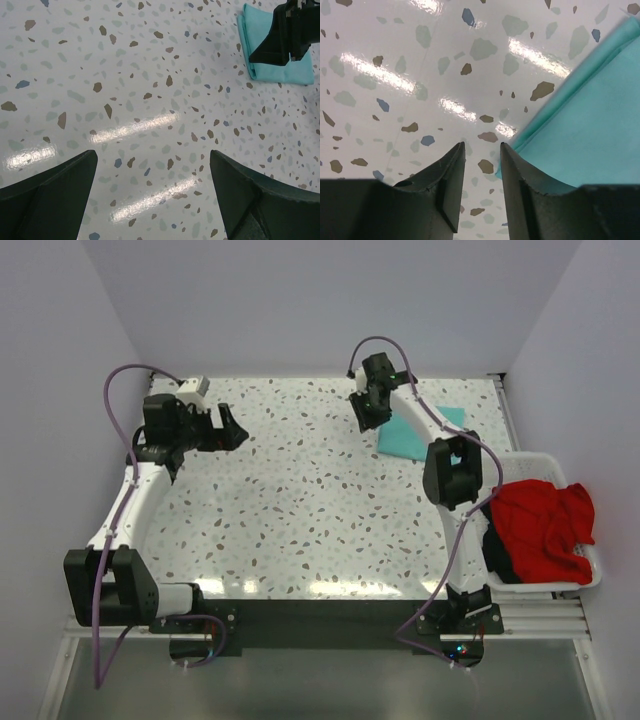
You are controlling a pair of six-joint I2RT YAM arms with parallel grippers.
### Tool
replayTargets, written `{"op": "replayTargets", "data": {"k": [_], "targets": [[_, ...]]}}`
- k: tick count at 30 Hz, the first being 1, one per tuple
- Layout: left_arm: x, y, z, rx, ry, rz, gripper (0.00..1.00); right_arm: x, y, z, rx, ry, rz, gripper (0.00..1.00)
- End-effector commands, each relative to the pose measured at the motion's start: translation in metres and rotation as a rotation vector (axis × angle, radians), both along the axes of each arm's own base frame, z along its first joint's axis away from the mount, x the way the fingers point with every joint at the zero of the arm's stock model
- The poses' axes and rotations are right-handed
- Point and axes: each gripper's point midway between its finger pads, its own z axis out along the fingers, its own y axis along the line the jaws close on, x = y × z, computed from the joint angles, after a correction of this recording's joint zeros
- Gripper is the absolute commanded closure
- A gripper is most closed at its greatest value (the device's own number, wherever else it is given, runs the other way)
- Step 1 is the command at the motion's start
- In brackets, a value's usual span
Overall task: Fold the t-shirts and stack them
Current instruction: Neatly place the folded tshirt to the corner
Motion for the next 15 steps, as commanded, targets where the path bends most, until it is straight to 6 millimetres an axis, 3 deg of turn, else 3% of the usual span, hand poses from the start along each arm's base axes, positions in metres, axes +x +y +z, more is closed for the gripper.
{"op": "replayTargets", "data": {"k": [1, 12, 15], "targets": [[0.002, 0.001, 0.017, -0.017, -0.054, -0.001, 0.00, 0.016, 0.001, -0.001, 0.007, -0.049, -0.049, 0.63], [0.002, 0.004, 0.017, -0.027, -0.050, 0.003, 0.00, 0.004, -0.006, -0.052, -0.049, 0.046, -0.022, 0.62], [0.001, 0.007, 0.017, -0.018, -0.047, 0.002, 0.00, 0.001, -0.014, -0.057, -0.064, 0.059, -0.018, 0.63]]}}
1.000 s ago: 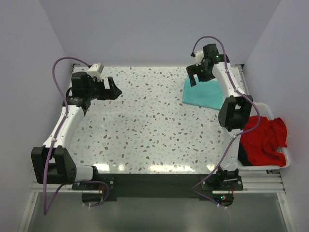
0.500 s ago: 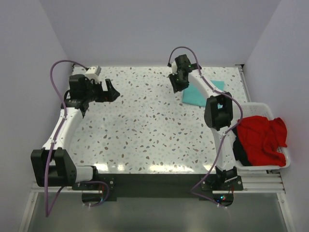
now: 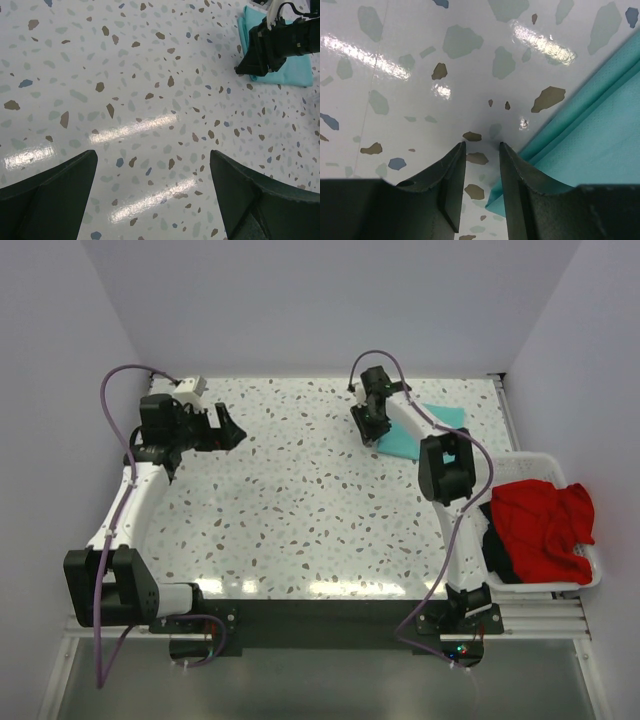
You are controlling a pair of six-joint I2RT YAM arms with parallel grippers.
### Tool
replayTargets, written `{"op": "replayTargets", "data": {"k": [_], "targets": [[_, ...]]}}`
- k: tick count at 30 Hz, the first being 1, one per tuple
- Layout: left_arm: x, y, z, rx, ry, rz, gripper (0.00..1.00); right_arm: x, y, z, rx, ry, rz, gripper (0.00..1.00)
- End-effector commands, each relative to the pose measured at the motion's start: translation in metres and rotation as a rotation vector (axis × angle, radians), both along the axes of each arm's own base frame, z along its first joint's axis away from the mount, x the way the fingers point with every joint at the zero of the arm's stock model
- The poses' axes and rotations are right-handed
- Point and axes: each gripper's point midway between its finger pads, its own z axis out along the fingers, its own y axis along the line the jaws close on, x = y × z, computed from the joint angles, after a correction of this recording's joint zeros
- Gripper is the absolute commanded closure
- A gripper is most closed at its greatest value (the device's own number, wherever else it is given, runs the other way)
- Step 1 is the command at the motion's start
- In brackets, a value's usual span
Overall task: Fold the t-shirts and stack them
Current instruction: Neatly place the folded tshirt to the corner
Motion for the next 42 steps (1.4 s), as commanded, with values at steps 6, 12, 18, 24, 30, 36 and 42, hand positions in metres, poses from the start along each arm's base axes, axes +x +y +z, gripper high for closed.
{"op": "replayTargets", "data": {"k": [6, 12, 18, 24, 30, 36, 42], "targets": [[0.001, 0.006, 0.016, -0.015, -0.043, 0.005, 0.00, 0.000, -0.052, -0.005, -0.086, 0.007, -0.017, 0.62], [0.002, 0.005, 0.015, -0.032, -0.039, 0.004, 0.00, -0.006, -0.096, -0.006, -0.139, 0.032, -0.017, 0.63], [0.004, 0.004, 0.016, -0.039, -0.038, 0.004, 0.00, -0.013, -0.121, -0.005, -0.186, 0.052, 0.020, 0.63], [0.003, 0.004, 0.015, -0.035, -0.033, 0.002, 0.00, -0.016, -0.145, -0.004, -0.242, 0.060, 0.050, 0.63], [0.003, 0.005, 0.017, -0.036, -0.037, 0.005, 0.00, -0.022, -0.175, -0.002, -0.291, 0.080, 0.054, 0.63], [0.005, 0.004, 0.014, -0.049, -0.026, 0.000, 0.00, -0.017, -0.189, 0.003, -0.291, 0.066, 0.035, 0.63], [0.005, 0.002, 0.014, -0.046, -0.032, -0.016, 0.00, -0.009, -0.180, 0.019, -0.240, 0.036, 0.030, 0.61]]}}
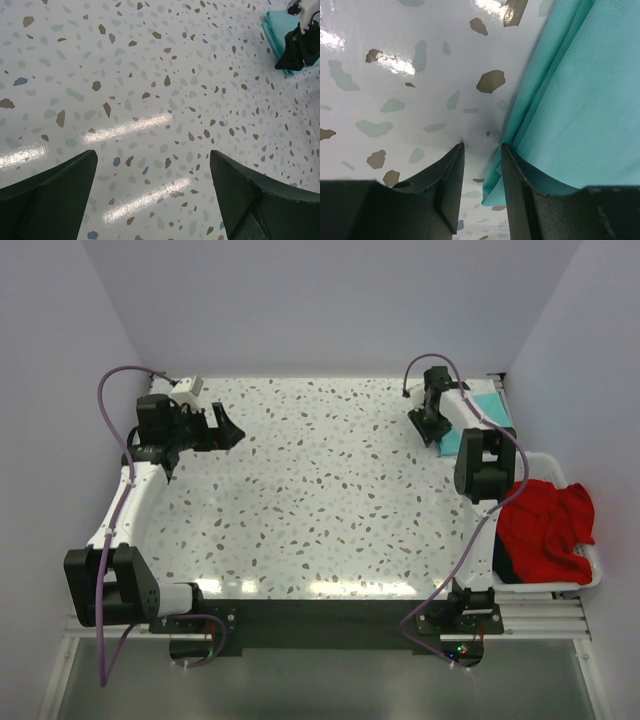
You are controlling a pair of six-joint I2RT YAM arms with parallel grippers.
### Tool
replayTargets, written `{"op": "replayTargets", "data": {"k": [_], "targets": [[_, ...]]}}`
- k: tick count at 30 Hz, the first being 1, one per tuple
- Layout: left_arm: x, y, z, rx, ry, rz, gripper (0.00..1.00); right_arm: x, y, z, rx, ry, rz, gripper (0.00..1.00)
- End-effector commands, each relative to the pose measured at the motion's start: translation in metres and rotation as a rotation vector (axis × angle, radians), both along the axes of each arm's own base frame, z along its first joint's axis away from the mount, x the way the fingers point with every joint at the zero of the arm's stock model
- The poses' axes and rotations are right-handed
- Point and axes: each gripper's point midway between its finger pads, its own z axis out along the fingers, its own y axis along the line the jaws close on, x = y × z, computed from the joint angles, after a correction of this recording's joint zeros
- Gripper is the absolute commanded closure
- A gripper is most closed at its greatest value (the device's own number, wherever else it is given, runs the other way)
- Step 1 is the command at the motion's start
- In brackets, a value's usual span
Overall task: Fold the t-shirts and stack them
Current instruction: Neatly place the folded tshirt to the corner, then reset both grippers
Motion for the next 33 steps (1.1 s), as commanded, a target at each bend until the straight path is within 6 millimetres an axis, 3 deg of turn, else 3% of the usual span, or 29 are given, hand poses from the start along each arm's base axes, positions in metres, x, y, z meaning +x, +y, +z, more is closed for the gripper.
{"op": "replayTargets", "data": {"k": [1, 3, 4, 5, 6, 7, 8, 10, 12, 15, 18, 19, 21, 22, 24, 25, 27, 28, 29, 31, 33], "targets": [[0.006, 0.000, 0.014, -0.009, -0.043, -0.015, 0.00, 0.002, 0.006, 0.026, 0.024, -0.016, 0.017, 0.60], [0.006, 0.000, 0.012, 0.001, -0.047, -0.028, 0.00, 0.004, 0.018, 0.049, 0.092, -0.052, 0.025, 0.55], [0.006, -0.001, 0.013, 0.001, -0.045, -0.040, 0.00, 0.011, 0.027, 0.075, 0.128, -0.108, 0.042, 0.52], [0.007, -0.001, 0.013, 0.019, -0.053, -0.056, 0.00, 0.012, 0.032, 0.088, 0.156, -0.129, 0.046, 0.48], [0.008, -0.001, 0.013, 0.028, -0.056, -0.061, 0.00, 0.011, 0.045, 0.102, 0.215, -0.145, 0.067, 0.40], [0.010, -0.001, 0.020, 0.039, -0.074, -0.074, 0.00, 0.017, 0.053, 0.127, 0.255, -0.197, 0.077, 0.36], [0.010, 0.000, 0.014, 0.066, -0.059, -0.099, 0.00, 0.016, 0.060, 0.153, 0.296, -0.243, 0.088, 0.32], [0.014, 0.001, 0.021, 0.101, -0.072, -0.127, 0.00, 0.012, 0.076, 0.191, 0.389, -0.304, 0.100, 0.21], [0.012, 0.005, 0.008, 0.157, -0.030, -0.159, 0.00, 0.001, 0.084, 0.225, 0.438, -0.356, 0.119, 0.15], [0.009, 0.012, -0.001, 0.231, 0.014, -0.202, 0.00, -0.024, 0.094, 0.254, 0.504, -0.374, 0.129, 0.02], [0.001, 0.020, -0.007, 0.303, 0.011, -0.223, 0.00, -0.049, 0.096, 0.250, 0.530, -0.339, 0.124, 0.02], [-0.004, 0.022, -0.015, 0.321, 0.025, -0.217, 0.00, -0.069, 0.096, 0.247, 0.538, -0.324, 0.117, 0.01], [-0.010, 0.026, -0.011, 0.357, -0.008, -0.212, 0.00, -0.087, 0.099, 0.246, 0.557, -0.324, 0.126, 0.01], [-0.018, 0.027, -0.014, 0.368, -0.010, -0.206, 0.00, -0.109, 0.098, 0.236, 0.566, -0.296, 0.119, 0.01], [-0.026, 0.028, -0.016, 0.391, -0.021, -0.213, 0.00, -0.129, 0.099, 0.230, 0.576, -0.289, 0.121, 0.01], [-0.036, 0.029, -0.021, 0.398, -0.014, -0.210, 0.00, -0.151, 0.098, 0.219, 0.577, -0.264, 0.114, 0.01], [-0.044, 0.029, -0.026, 0.408, -0.012, -0.214, 0.00, -0.169, 0.096, 0.205, 0.571, -0.247, 0.113, 0.01], [-0.051, 0.029, -0.033, 0.407, 0.003, -0.219, 0.00, -0.184, 0.095, 0.186, 0.566, -0.202, 0.104, 0.01], [-0.055, 0.029, -0.030, 0.409, -0.009, -0.213, 0.00, -0.195, 0.094, 0.188, 0.562, -0.219, 0.114, 0.01], [-0.063, 0.028, -0.030, 0.408, -0.023, -0.210, 0.00, -0.211, 0.091, 0.170, 0.549, -0.185, 0.110, 0.01], [-0.065, 0.028, -0.029, 0.399, -0.027, -0.193, 0.00, -0.222, 0.088, 0.165, 0.536, -0.187, 0.108, 0.01]]}}
